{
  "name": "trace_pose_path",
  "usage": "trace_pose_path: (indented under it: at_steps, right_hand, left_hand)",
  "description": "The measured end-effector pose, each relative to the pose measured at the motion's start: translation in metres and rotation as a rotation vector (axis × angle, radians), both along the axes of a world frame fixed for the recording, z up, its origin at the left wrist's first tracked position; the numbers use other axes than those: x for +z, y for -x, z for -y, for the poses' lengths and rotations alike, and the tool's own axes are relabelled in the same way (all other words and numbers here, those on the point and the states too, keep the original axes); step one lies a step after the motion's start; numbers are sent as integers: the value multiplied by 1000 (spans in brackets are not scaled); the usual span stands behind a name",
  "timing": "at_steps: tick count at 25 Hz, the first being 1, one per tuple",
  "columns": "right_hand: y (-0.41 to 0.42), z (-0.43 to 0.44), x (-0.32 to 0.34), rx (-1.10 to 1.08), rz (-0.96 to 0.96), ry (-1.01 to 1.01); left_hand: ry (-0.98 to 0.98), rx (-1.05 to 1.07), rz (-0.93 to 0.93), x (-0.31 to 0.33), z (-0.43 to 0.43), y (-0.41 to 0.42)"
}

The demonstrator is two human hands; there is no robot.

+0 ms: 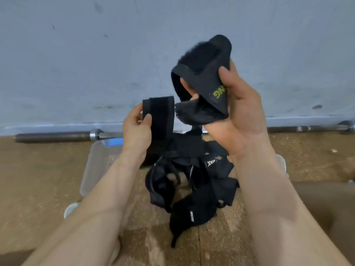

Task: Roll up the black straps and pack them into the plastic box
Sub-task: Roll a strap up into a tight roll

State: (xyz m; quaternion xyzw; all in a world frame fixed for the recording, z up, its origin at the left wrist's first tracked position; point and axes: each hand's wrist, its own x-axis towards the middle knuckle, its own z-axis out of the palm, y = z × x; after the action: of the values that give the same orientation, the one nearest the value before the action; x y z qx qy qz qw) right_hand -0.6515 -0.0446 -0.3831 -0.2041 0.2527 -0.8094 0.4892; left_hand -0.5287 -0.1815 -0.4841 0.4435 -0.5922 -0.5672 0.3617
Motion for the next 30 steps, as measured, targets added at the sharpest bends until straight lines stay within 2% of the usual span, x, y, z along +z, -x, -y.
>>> trace_pose_path:
  at_steps: [2,4,6,7,9,11,12,14,15,17,18,19,21,22,23,24,26,28,30]
  right_hand:
    - [-4,-2,26,2,-20,55]
    - [-11,-10,44,52,2,147]
    - [-21,-23,50,121,-33,203]
    - [-26,-30,48,144,-83,191]
    - [-38,-41,33,150,-198,70]
    - [-49,-55,16,146,-330,-115]
    - [-55,-64,8,159,-459,-226]
    - [-67,-78,-6,211,-836,-447]
    - [-74,-82,-11,236,-900,-505]
    - [-82,-85,-19,307,-799,-486]
    - [-83,-87,-24,360,-697,-440]
    - [-80,-89,-32,392,-528,-390]
    - [-70,-95,-51,378,25,-329]
    - [-68,-95,-62,339,292,-325]
    - [-66,-93,-72,314,435,-348]
    - [-66,-86,-76,322,452,-363]
    - [-70,-67,-69,275,314,-402]
    - [-61,-49,-52,81,227,-488]
    - [-44,-40,-41,-65,158,-542]
  left_hand:
    - [119,-26,20,41,-6,4]
    - [171,-33,141,72,-9,1]
    - [-56,-134,83,100,-33,-7]
    - [-202,-249,36,112,-48,-14]
    - [-386,-414,-19,120,-66,-23]
    - [-488,-476,-52,123,-71,-33]
    - [-561,-502,-64,129,-75,-38]
    - [-546,-518,27,135,-81,-44]
    - [-424,-552,131,137,-85,-44]
    - [-132,-514,310,138,-93,-42]
    - [-28,-440,310,139,-94,-41]
    - [15,-357,226,143,-92,-41]
    - [15,-278,-41,155,-90,-51]
    - [-6,-319,-134,159,-92,-59]
    - [-35,-410,-186,155,-96,-67]
    - [-83,-510,-204,147,-103,-74]
    - [-185,-667,-164,115,-122,-85]
    - [-234,-609,-70,79,-130,-97]
    - [-401,-483,-61,54,-131,-105]
